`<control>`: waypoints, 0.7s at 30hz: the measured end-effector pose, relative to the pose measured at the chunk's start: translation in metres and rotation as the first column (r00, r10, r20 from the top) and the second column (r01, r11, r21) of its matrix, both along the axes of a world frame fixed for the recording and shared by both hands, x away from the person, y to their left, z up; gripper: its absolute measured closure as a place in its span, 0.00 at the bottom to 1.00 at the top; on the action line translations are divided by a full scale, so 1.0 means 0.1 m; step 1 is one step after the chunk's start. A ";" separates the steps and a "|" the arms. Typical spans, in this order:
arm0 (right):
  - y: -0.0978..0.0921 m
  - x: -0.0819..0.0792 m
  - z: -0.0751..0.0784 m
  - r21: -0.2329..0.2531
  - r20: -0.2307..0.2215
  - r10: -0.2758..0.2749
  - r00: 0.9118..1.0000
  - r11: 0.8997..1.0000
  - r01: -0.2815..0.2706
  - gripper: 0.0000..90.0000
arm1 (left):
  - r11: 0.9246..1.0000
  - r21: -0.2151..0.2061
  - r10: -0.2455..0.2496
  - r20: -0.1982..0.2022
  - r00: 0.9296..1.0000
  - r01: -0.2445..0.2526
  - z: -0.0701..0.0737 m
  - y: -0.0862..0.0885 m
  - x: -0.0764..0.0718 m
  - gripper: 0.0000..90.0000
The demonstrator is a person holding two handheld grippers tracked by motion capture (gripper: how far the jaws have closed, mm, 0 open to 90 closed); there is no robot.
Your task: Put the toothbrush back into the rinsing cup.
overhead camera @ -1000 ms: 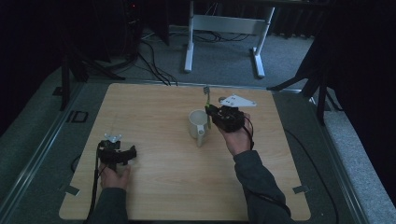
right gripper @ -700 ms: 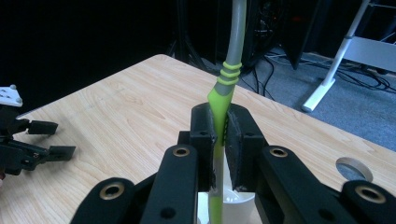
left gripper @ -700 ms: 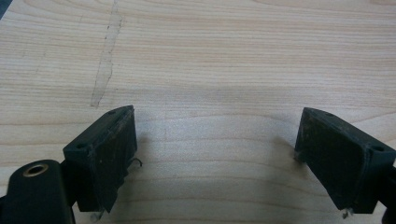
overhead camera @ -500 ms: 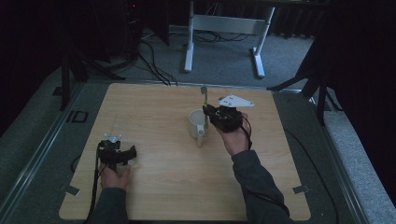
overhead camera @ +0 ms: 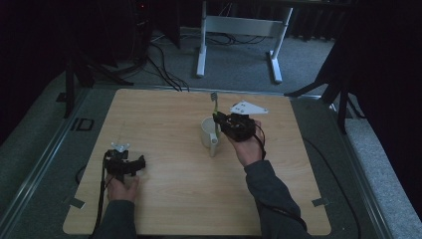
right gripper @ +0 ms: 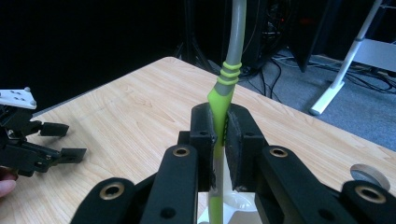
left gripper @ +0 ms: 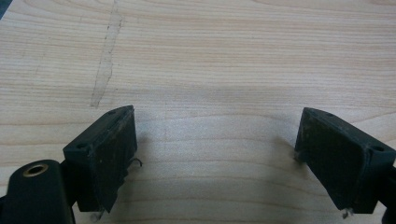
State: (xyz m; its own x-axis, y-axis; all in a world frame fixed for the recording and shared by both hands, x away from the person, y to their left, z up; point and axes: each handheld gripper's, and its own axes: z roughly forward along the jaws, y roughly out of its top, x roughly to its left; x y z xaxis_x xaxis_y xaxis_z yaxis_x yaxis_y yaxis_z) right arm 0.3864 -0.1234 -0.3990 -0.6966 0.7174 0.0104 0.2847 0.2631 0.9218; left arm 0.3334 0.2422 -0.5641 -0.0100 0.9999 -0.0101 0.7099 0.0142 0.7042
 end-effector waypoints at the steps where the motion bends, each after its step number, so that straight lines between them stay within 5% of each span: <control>1: 0.01 0.00 0.00 0.001 -0.002 0.000 1.000 1.000 0.000 0.91 | 1.000 0.000 0.000 0.000 1.000 0.000 0.00 0.00 0.00 0.15; 21: 0.05 -0.02 -0.06 0.002 -0.011 0.009 1.000 1.000 -0.009 0.91 | 1.000 0.000 0.000 0.000 1.000 0.000 0.00 0.00 0.00 0.15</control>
State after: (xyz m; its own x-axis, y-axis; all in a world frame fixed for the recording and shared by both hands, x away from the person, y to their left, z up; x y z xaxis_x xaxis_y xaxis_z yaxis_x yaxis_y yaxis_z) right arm 0.3846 -0.1182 -0.4046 -0.7029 0.7110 0.0196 0.2925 0.2638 0.9191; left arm 0.3334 0.2422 -0.5641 -0.0100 0.9999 -0.0103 0.7098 0.0143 0.7042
